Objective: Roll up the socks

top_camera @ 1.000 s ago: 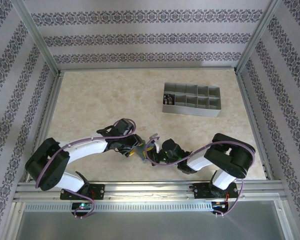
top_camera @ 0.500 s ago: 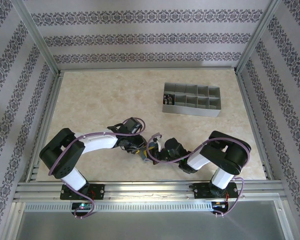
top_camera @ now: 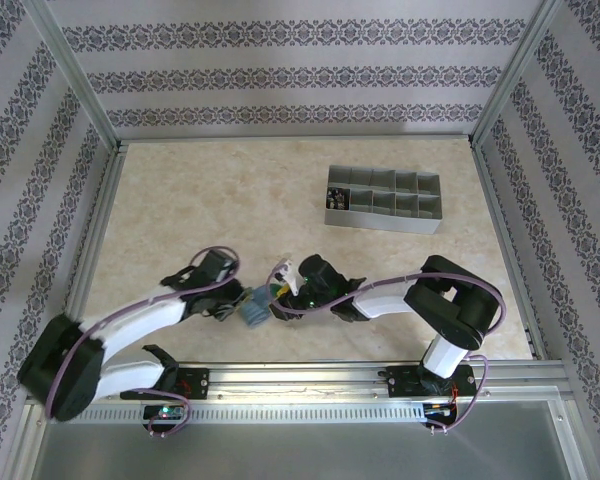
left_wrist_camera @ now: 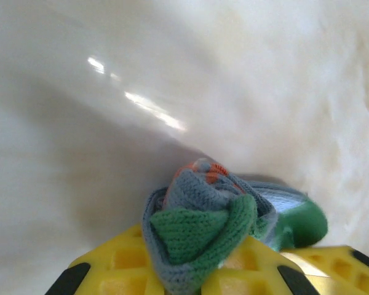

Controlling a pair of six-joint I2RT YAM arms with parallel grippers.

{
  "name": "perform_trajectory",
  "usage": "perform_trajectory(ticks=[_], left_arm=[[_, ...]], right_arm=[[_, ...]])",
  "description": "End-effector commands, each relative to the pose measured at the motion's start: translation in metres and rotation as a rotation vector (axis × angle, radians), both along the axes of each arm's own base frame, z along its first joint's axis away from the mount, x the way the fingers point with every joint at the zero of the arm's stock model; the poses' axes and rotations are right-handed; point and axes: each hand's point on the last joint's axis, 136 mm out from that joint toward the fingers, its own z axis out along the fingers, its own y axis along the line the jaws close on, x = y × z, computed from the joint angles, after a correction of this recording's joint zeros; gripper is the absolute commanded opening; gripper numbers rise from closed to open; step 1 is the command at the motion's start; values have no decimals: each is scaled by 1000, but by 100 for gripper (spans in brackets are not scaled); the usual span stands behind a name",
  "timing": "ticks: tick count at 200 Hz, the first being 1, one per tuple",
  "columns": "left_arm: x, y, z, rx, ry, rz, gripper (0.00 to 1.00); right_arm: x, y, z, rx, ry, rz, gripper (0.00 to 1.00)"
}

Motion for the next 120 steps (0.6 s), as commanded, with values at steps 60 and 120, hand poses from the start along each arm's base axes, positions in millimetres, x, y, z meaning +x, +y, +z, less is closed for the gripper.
perform_trajectory(ticks=[60,120], left_arm=[[-60,60,-30,47,107,243,0],[-82,54,-27,176,327,128,0]], right_arm=[[-47,18,7,-179,-167,174,47],[-76,62,32,-224,-486,180,56]])
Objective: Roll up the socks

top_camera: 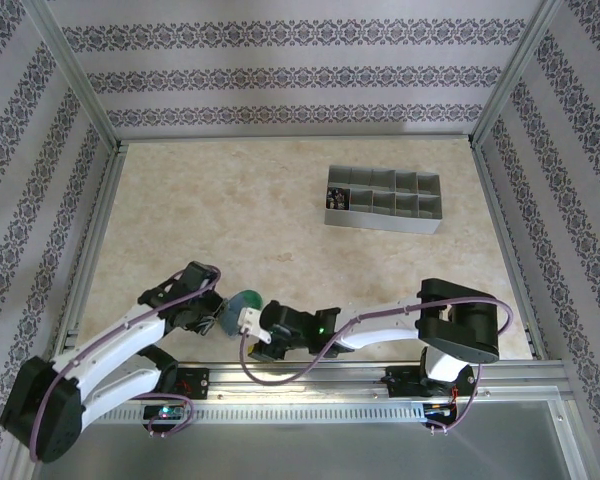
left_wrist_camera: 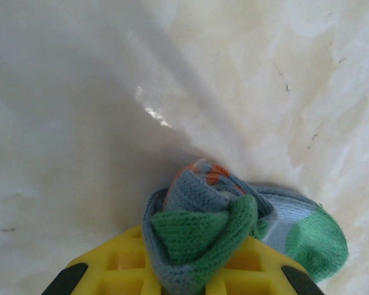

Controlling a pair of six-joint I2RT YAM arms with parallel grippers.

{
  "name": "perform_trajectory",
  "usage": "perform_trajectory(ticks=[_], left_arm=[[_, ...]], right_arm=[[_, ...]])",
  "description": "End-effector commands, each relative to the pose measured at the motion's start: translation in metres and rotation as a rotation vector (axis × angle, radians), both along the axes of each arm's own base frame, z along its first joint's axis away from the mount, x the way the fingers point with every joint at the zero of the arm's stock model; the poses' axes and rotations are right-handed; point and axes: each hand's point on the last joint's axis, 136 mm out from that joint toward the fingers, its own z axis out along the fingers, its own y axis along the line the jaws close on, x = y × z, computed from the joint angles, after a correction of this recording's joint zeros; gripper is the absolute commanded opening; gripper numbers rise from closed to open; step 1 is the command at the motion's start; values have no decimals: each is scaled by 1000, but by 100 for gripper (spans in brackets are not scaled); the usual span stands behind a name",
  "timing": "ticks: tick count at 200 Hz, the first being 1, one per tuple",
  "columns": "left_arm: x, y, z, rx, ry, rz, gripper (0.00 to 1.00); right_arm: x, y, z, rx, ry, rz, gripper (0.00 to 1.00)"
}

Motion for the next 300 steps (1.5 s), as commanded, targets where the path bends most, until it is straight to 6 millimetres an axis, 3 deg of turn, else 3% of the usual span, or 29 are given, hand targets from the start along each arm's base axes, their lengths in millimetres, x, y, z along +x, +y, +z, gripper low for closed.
perform_trajectory(ticks=[1,35,77,109,124,139,156,187,211,255,300], left_arm=[[-50,17,-21,104,237,-28,0],[-49,14,-22,99,258,1,0],[-44,5,-23,63,263,10,0],[-45,1,-21,39,265,4,0],[-43,-2,-16,20,249,6,0],[-39,-6,-9,-9,224,11,0],[-32,-13,-1,-50,184,13,21],[-14,-20,21,-99,81,16,60],[-2,-24,36,-120,15,14,75],[7,-31,50,-151,-51,-25,78],[6,-45,46,-208,-68,-96,63]], right_arm=[[23,14,17,1,-173,-65,56],[28,36,15,-14,-256,-73,58],[41,54,-1,-37,-273,-122,57],[55,59,-18,-109,-281,-180,49],[60,45,-37,-187,-242,-219,38],[62,22,-57,-246,-178,-261,15],[59,-6,-77,-281,-57,-287,0],[32,-38,-101,-214,209,-245,0],[18,-46,-104,-119,385,-197,0],[21,-61,-110,-28,603,-241,0],[28,-78,-113,25,724,-319,0]])
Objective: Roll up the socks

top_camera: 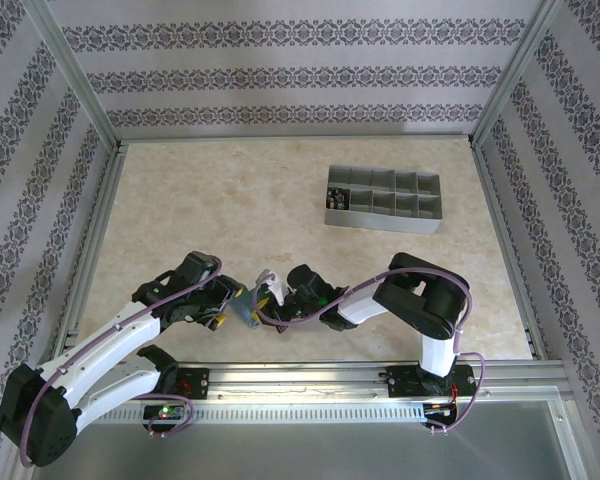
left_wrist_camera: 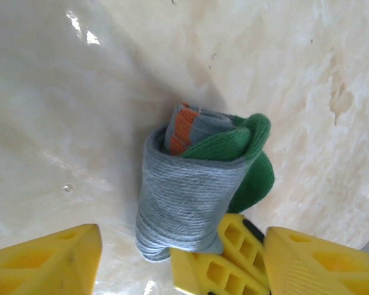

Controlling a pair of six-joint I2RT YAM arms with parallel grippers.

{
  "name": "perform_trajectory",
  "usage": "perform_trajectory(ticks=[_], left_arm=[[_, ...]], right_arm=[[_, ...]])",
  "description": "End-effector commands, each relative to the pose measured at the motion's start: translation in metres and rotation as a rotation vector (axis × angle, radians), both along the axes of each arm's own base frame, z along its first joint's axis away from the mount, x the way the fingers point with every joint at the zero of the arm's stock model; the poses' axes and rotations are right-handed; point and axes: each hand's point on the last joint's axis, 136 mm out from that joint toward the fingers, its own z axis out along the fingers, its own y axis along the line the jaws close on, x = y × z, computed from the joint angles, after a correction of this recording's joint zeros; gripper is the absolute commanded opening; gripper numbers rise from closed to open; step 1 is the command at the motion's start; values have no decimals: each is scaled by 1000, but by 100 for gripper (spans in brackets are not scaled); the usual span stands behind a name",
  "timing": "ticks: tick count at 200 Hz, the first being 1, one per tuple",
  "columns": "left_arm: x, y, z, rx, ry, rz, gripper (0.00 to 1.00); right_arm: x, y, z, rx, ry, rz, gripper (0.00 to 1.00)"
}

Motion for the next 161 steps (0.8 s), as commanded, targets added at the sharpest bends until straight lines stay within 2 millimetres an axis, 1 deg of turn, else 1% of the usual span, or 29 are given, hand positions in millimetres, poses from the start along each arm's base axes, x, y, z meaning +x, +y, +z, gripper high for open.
perform_trajectory(ticks=[1,12,42,75,92,107,120,128,138,147,155,161], left_arm=[[-2,-10,-1,-33,-12,-47,62],[0,-14,-2,-34,-23,-65,59],[11,-29,-8,-43,-47,-106,61],[21,-44,-23,-28,-47,-150,62],[19,-47,-36,-7,-16,-174,59],[15,-46,-47,24,20,-187,53],[7,-45,-57,53,72,-207,45],[1,-43,-62,79,106,-223,38],[-8,-38,-69,114,156,-231,24],[-15,-35,-74,135,192,-234,10],[-21,-31,-78,155,228,-226,0],[-25,-28,-79,168,255,-219,0]], right_arm=[[-37,-68,-88,-309,306,-50,0],[-36,-71,-88,-305,328,-55,0],[-32,-79,-94,-305,414,-79,0],[-33,-82,-103,-306,535,-95,0],[-30,-87,-108,-309,586,-124,0],[-26,-92,-110,-312,603,-153,0],[-22,-97,-111,-318,593,-171,0],[-20,-98,-110,-323,580,-166,0],[-16,-97,-106,-325,540,-156,0],[-11,-94,-97,-311,489,-144,7],[-5,-91,-87,-288,433,-140,16],[0,-89,-77,-271,385,-143,23]])
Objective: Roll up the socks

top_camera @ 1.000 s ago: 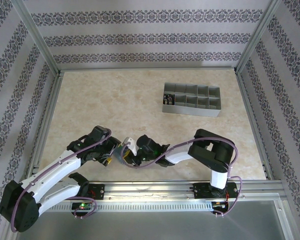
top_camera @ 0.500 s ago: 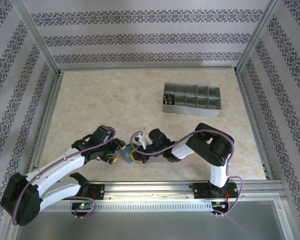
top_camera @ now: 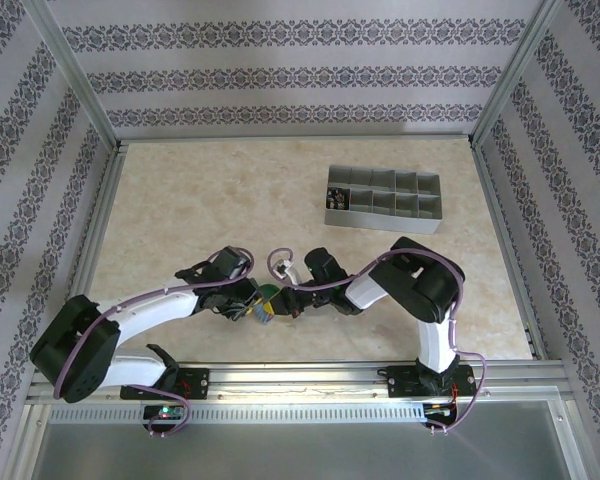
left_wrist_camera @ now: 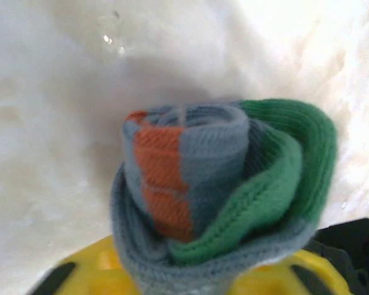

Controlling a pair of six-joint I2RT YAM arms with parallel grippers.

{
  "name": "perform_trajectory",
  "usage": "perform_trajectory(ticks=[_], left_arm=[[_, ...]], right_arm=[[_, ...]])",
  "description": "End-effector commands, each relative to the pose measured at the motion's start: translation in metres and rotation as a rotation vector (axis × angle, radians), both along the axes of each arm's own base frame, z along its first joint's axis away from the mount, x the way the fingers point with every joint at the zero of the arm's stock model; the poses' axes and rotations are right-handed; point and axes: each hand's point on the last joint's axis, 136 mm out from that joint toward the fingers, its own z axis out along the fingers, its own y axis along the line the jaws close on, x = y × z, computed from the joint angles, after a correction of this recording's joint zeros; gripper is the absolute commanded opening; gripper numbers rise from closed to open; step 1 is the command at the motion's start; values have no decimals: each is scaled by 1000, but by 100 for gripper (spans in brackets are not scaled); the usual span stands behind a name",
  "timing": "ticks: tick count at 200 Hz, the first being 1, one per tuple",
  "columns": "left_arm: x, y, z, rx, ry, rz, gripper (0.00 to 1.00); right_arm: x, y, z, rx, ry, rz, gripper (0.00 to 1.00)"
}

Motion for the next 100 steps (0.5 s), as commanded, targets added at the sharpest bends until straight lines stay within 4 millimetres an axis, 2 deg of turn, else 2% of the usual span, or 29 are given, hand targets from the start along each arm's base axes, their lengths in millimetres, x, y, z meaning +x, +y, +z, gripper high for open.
perform_trajectory(ticks=[1,20,41,57,63,80,100], left_arm=[[-49,27,-36,161,208,-31,0],[-59,38,-35,227,277,-14,0],[-59,39,-31,251,302,0,0],[-56,37,-29,255,311,10,0],[-55,36,-30,256,314,11,0],[-53,32,-32,255,328,7,0],[-51,27,-35,250,348,-2,0]], right_arm=[[-18,-60,-73,-358,87,-98,24],[-8,-55,-39,-343,-158,-115,38],[-9,-55,-4,-429,-564,-138,53],[-13,-53,11,-515,-749,-128,56],[-14,-52,14,-549,-798,-124,60],[-14,-44,27,-611,-959,-124,61],[-13,-28,35,-638,-1052,-106,62]])
